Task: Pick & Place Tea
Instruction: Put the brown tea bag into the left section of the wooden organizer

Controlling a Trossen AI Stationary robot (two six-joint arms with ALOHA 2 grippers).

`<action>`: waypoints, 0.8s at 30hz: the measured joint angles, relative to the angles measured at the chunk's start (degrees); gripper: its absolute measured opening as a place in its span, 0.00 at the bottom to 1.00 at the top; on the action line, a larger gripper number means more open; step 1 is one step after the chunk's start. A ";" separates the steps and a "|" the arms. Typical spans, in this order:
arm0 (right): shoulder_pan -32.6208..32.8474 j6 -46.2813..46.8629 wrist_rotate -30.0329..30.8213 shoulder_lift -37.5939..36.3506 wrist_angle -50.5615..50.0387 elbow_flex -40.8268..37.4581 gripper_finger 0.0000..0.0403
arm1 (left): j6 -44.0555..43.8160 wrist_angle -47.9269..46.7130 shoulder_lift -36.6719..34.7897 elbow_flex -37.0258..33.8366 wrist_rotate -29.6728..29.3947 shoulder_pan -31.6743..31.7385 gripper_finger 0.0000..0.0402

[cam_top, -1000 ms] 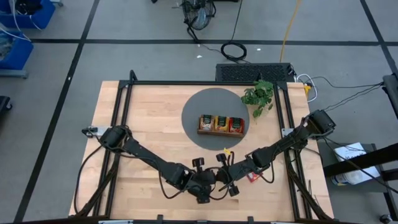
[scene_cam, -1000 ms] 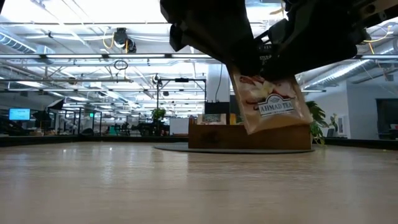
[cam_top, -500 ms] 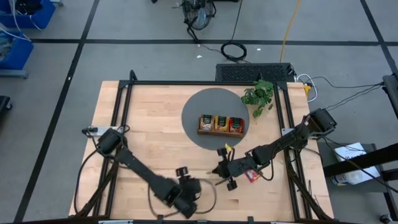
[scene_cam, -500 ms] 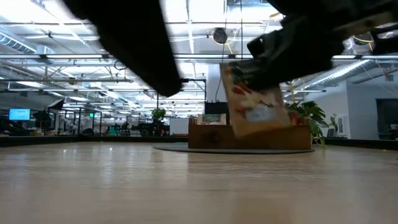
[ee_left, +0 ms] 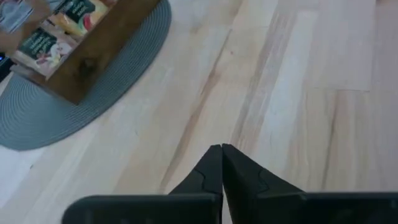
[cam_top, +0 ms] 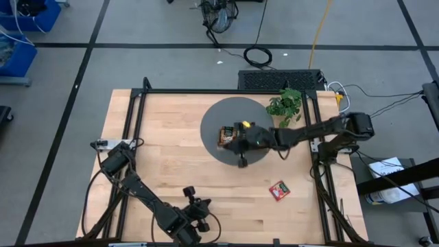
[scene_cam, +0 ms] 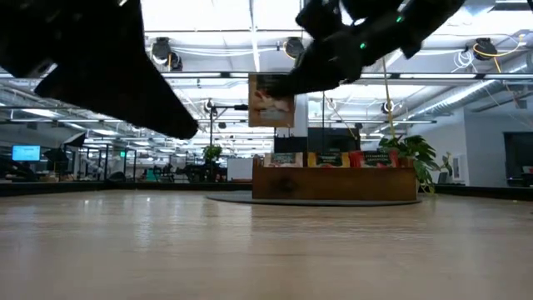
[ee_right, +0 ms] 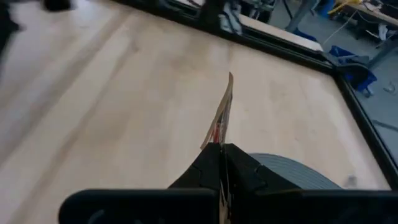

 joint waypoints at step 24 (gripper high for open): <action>-13.87 1.13 -5.83 3.58 23.60 -14.92 0.00 | 4.18 0.49 0.00 -0.13 -0.01 1.97 0.10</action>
